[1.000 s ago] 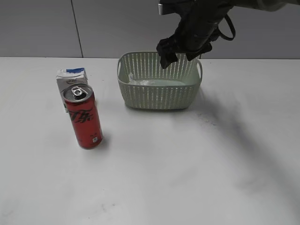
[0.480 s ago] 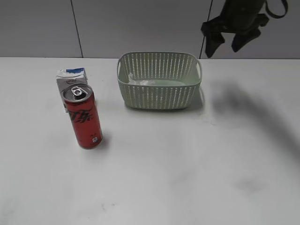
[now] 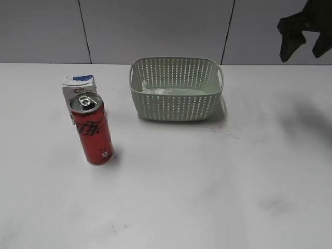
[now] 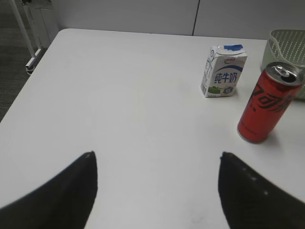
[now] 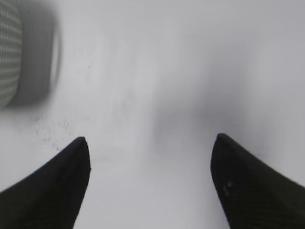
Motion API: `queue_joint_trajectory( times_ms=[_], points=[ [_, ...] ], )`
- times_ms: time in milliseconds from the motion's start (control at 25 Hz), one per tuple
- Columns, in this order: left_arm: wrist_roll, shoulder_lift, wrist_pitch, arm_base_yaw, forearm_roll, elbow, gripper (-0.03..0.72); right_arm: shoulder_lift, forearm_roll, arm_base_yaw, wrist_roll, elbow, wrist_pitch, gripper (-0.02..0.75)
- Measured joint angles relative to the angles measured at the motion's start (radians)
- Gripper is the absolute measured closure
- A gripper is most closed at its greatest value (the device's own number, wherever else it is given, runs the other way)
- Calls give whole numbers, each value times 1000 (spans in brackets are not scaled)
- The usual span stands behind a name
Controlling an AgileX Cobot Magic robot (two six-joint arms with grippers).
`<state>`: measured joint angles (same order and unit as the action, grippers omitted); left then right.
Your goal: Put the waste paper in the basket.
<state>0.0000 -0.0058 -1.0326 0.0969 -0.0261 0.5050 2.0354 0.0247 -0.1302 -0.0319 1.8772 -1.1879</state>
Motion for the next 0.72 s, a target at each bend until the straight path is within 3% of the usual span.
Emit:
queue_joint_trajectory(
  times_ms=[280,720],
  points=[
    [0,0,0,0,0,0,104,-325,5,0,-15,-409,13,144],
    [0,0,0,0,0,0,104,-955,5,0,-20,-1085,219,144]
  ],
)
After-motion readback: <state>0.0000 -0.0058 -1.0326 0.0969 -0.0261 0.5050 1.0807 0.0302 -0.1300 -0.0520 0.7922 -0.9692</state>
